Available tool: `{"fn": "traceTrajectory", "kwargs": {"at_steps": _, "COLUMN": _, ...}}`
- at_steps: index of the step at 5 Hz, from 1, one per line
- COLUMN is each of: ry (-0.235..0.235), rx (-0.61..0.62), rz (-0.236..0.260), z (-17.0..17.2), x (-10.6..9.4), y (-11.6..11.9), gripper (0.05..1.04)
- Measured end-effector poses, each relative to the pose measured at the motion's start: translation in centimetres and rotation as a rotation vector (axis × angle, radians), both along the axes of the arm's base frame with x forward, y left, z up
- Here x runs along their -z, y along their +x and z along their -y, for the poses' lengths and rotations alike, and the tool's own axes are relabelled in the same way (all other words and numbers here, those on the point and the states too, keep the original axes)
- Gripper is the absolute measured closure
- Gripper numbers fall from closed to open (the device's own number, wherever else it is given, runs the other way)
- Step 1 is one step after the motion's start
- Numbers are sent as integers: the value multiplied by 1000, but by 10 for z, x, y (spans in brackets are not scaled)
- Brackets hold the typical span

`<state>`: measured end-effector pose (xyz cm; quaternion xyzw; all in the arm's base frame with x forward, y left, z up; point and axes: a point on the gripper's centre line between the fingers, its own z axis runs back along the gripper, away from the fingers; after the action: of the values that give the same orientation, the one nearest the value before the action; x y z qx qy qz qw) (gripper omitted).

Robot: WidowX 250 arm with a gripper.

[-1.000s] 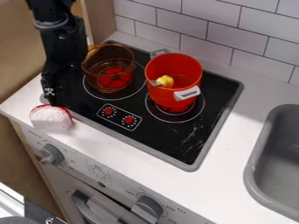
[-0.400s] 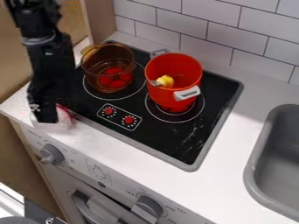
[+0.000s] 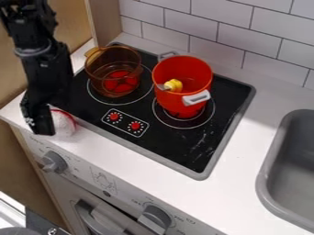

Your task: Put the red-and-white object between the burners and the sink

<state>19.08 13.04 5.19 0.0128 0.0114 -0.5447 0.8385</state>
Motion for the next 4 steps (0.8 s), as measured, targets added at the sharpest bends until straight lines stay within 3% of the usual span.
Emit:
{"fn": "traceTrajectory", "kwargs": {"at_steps": 2, "ry": 46, "rx": 67, "rz": 139, "z": -9, "x": 18, "y": 0, "gripper": 85}}
{"fn": "traceTrajectory", "kwargs": {"at_steps": 3, "ry": 50, "rx": 65, "rz": 167, "z": -12, "x": 26, "y": 3, "gripper": 107}}
{"fn": "traceTrajectory", "kwargs": {"at_steps": 4, "ry": 52, "rx": 59, "rz": 170, "z": -16, "x": 32, "y": 4, "gripper": 191}}
